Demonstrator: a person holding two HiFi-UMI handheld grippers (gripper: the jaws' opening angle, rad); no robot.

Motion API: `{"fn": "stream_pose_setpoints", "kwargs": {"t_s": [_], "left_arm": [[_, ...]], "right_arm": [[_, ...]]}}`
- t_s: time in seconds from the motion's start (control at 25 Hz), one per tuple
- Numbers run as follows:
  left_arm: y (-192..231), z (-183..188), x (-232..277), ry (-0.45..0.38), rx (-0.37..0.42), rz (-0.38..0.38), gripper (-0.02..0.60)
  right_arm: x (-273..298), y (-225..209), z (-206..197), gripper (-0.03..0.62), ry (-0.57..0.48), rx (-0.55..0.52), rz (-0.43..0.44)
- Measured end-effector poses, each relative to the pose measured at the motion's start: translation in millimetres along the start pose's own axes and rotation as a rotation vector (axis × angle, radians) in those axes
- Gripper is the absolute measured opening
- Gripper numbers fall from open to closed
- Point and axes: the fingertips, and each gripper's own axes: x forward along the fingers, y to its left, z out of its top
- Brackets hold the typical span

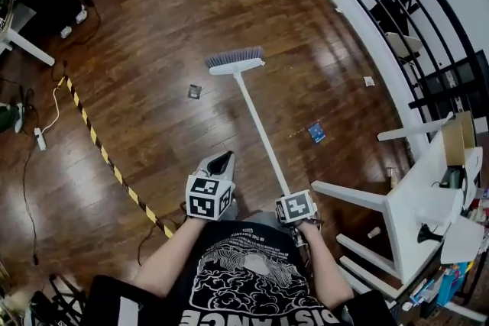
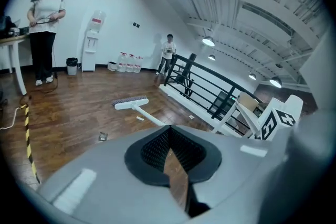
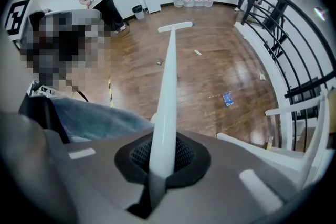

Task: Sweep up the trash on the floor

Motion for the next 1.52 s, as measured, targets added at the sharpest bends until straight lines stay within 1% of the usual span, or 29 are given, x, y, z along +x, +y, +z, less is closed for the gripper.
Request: {"fn": "stream_pose_setpoints", "kwargs": {"t_s": [0.24, 0.4, 0.56, 0.76, 0.96, 1.12, 1.24, 1.4, 1.52], "left_arm": [[40, 18, 11, -0.033, -0.058, 0.067, 0.005], [65, 24, 22, -0.043, -0.106, 0.124, 0.005], [89, 34, 41, -0.052, -0.154, 0.198, 0.005], [125, 53, 72, -0.05, -0.226, 0.293, 0.005], [142, 71, 105, -0.041, -0.288, 0.371, 0.005], [147, 86, 134, -0.023, -0.276, 0.39, 0.005], [159, 89, 148, -0.011, -0.299, 0.424, 0.005], [169, 89, 159, -0.007, -0.349, 0.463, 0.005], [173, 89, 173, 0.005, -0.36, 0.477, 0.005]], "right_arm": [[26, -6, 51, 0.0, 0.069, -0.113, 0.001], [49, -16, 75, 0.0, 0.15, -0.182, 0.022], [72, -39, 116, 0.0, 0.209, -0.31, 0.01], [102, -58, 178, 0.0, 0.272, -0.456, 0.021], [136, -81, 243, 0.0, 0.327, -0.616, 0.018], [176, -103, 299, 0.0, 0.383, -0.753, -0.019], [198, -117, 342, 0.0, 0.416, -0.86, -0.061], [219, -134, 381, 0.0, 0.444, -0.952, -0.089], [231, -147, 406, 0.0, 0.468, -1.0, -0.103]]}}
